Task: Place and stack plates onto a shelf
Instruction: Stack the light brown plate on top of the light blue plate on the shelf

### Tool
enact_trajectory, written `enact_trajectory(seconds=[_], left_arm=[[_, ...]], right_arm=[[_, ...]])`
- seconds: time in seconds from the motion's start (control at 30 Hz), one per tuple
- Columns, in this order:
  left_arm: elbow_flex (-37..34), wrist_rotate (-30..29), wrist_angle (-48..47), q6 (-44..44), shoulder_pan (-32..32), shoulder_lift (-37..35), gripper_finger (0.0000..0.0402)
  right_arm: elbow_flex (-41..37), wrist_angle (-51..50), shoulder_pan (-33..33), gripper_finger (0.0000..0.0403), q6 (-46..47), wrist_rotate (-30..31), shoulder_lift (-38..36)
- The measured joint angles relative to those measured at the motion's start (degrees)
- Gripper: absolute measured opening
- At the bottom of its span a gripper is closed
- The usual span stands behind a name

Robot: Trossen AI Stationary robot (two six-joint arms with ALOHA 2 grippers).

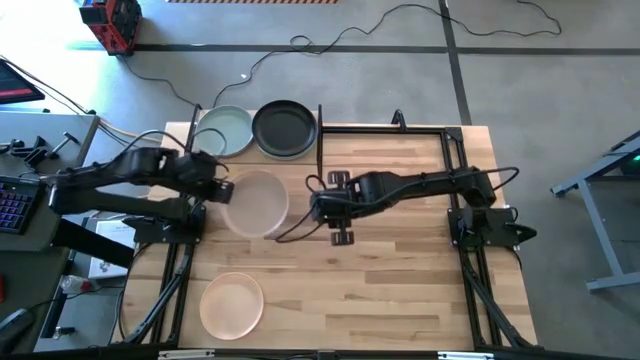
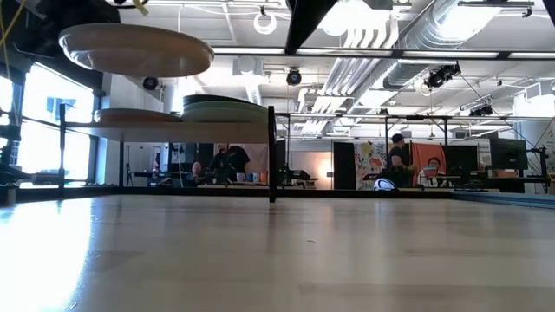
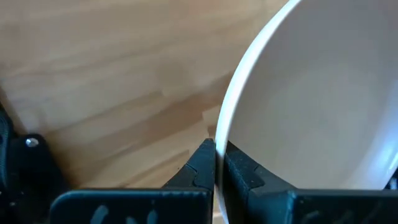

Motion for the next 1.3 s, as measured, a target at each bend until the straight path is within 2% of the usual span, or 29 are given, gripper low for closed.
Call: enact_trajectory(seconds=[0.2, 0.4, 0.6, 0.67, 0.83, 1.07, 1.3], left_arm=[[0.0, -4.7, -1.1, -0.5, 5.2, -4.9, 0.0001], [0.0, -8.9, -2.5, -4.8, 10.4, -8.5, 0.0001], [0.1, -17.0, -2.5, -6.9, 15.5, -9.8, 0.0001], [1.1, -18.0, -2.5, -7.6, 17.3, -9.8, 0.0001], [6.2, -20.7, -2.2, -7.3, 21.5, -8.7, 0.0001], [14.2, -24.1, -2.1, -4.3, 26.2, -4.9, 0.0001], [18.5, -25.9, -2.2, -0.1, 32.5, 0.9, 0.0001]], right_arm=[[0.0, -0.3, -3.3, 0.0142, -3.8, 0.0, 0.0], [0.0, -0.3, -7.3, 0.0142, -11.1, 0.0, 0.0], [0.0, -0.3, -11.8, 0.0142, -18.2, 0.0, 0.0], [0.0, -0.3, -13.3, 0.0142, -20.0, 0.0, 0.0], [0.0, -0.3, -17.1, 0.0142, -22.6, -0.7, 0.1], [0.0, -0.2, -22.8, 0.0142, -24.7, -5.7, 0.1], [0.0, 0.2, -27.3, 0.0142, -24.5, -8.5, 0.1]])
